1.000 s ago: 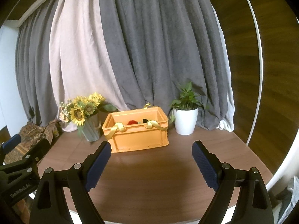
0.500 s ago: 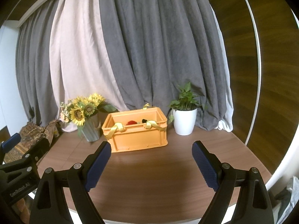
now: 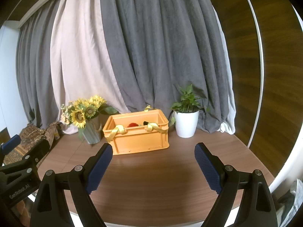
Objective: Organize soft objects
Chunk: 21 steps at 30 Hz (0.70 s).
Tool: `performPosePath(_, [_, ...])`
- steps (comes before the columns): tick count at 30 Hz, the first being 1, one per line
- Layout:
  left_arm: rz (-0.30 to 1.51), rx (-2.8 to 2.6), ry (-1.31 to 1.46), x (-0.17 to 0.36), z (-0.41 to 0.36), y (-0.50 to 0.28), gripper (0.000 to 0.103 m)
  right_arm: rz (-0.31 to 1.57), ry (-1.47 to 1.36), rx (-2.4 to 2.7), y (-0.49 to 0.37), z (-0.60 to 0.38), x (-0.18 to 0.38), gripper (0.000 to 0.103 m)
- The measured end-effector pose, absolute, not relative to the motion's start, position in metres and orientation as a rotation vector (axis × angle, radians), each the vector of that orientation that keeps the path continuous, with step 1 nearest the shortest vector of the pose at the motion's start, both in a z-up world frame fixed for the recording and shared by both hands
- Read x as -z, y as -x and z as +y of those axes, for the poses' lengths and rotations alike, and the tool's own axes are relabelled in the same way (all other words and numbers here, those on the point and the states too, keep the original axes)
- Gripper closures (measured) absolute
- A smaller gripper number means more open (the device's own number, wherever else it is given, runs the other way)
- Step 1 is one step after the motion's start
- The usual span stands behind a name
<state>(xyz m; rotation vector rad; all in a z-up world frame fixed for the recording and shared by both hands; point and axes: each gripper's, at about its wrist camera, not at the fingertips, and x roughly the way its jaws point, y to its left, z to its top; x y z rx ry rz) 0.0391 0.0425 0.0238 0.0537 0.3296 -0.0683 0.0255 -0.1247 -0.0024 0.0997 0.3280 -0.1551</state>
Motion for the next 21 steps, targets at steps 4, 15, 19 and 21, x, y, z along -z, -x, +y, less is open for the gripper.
performPosePath(4, [0.329,0.070,-0.055,-0.0240,0.0425,-0.0390,0.000,0.328,-0.100,0.154,-0.0245,-0.1257,0.0021,0.014])
performPosePath(15, [0.331,0.069,-0.054,-0.0252,0.0409,-0.0391,0.000,0.328,-0.101,0.154,-0.0251,-0.1249,0.0026,0.014])
performPosePath(19, [0.331,0.069,-0.054,-0.0258,0.0393,-0.0392,0.000,0.328,-0.102,0.154,-0.0233,-0.1279,0.0009,0.014])
performPosePath(21, [0.332,0.069,-0.056,-0.0260,0.0389,-0.0392,0.000,0.328,-0.101,0.154,-0.0233,-0.1277,0.0010,0.014])
